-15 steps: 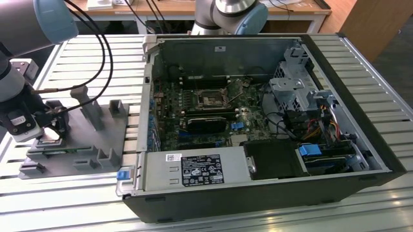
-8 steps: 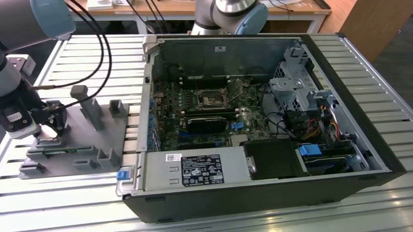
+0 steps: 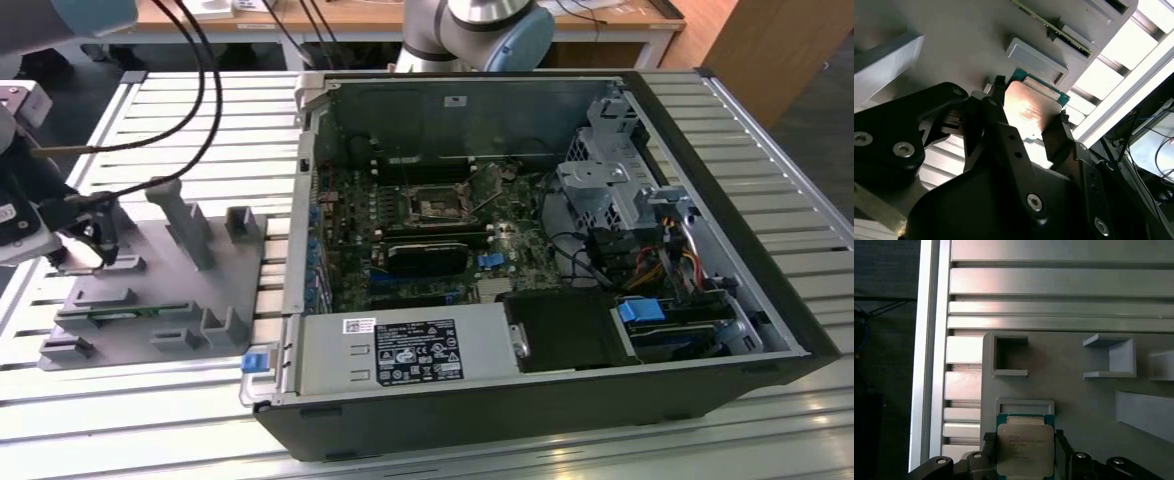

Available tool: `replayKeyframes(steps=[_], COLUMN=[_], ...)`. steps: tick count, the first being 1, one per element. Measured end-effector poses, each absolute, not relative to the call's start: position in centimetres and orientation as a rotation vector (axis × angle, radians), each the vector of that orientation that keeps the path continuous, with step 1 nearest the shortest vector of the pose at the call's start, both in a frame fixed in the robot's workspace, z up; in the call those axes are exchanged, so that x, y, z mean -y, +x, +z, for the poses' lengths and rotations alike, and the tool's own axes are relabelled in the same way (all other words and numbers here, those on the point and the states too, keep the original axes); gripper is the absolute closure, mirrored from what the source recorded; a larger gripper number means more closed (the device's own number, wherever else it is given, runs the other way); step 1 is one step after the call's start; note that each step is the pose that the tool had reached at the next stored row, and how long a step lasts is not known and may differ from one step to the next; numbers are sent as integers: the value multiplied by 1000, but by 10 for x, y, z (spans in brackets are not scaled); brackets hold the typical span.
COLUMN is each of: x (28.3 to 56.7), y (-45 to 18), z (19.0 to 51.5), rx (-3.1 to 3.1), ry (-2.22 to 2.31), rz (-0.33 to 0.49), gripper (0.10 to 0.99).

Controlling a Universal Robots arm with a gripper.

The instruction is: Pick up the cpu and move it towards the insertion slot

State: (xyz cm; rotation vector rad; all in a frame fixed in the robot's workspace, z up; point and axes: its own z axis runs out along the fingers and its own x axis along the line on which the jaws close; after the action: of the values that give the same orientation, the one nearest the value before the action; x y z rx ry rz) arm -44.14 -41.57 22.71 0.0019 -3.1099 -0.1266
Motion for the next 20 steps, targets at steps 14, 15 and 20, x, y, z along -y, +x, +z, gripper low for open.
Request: replayKeyframes(steps=[14, 15, 20], x=[416, 416, 416], y=[-441, -441, -440], z=[289, 292, 309], rx=[3110, 3110, 3110], ry=[2, 2, 2], rz=[-126, -126, -121], gripper=[541, 541, 541])
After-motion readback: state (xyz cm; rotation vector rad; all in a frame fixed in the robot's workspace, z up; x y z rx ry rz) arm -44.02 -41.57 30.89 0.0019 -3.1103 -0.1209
